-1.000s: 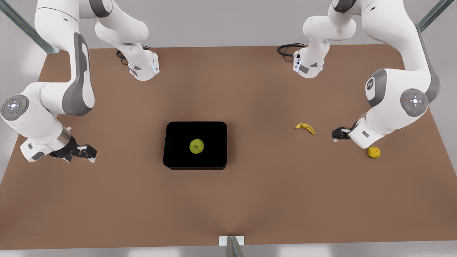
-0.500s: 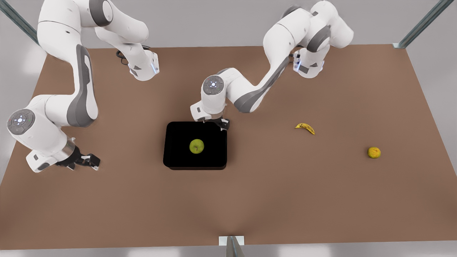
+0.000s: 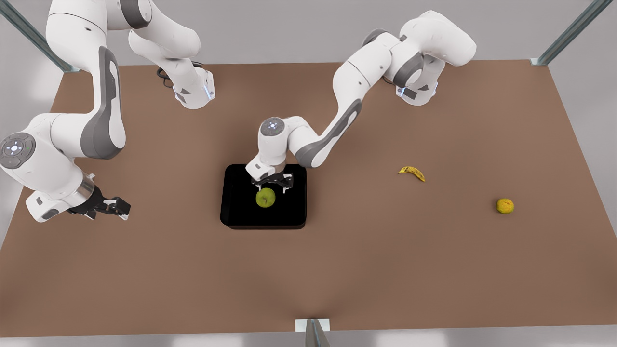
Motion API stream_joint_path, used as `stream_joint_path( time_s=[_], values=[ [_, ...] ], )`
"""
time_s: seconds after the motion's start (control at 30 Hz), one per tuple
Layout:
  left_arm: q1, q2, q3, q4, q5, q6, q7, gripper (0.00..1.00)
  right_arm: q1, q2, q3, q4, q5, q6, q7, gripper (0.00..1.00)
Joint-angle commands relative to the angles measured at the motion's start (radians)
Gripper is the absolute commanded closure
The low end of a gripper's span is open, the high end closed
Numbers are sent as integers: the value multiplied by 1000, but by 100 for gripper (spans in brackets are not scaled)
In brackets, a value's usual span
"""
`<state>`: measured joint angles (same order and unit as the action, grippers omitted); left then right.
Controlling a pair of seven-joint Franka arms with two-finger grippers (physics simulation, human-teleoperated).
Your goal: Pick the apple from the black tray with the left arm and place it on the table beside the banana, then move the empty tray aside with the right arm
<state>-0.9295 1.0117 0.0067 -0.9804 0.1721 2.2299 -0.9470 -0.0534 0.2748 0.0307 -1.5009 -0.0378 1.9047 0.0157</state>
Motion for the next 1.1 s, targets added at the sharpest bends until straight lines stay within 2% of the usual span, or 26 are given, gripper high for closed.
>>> stream_joint_path(
  time_s=[0.0, 0.3, 0.57, 1.03, 1.07],
  values=[
    [0, 15, 7, 2, 18, 146, -381, 0, 1, 0, 0, 1, 1, -6, 1, 0],
    [-28, 88, 9, 40, 122, 194, -380, 0, 1, 7, 0, 1, -1, -4, 1, 0],
    [-49, 113, 22, 39, 207, 142, -377, 0, 1, 14, 0, 1, -1, -3, 1, 0],
    [-72, 182, 49, 63, 214, 148, -411, 0, 0, 17, -3, 1, 1, -1, 1, 0],
    [-77, 186, 52, 63, 221, 145, -411, 7, 0, 17, -3, 1, 1, -1, 1, 0]
  ],
)
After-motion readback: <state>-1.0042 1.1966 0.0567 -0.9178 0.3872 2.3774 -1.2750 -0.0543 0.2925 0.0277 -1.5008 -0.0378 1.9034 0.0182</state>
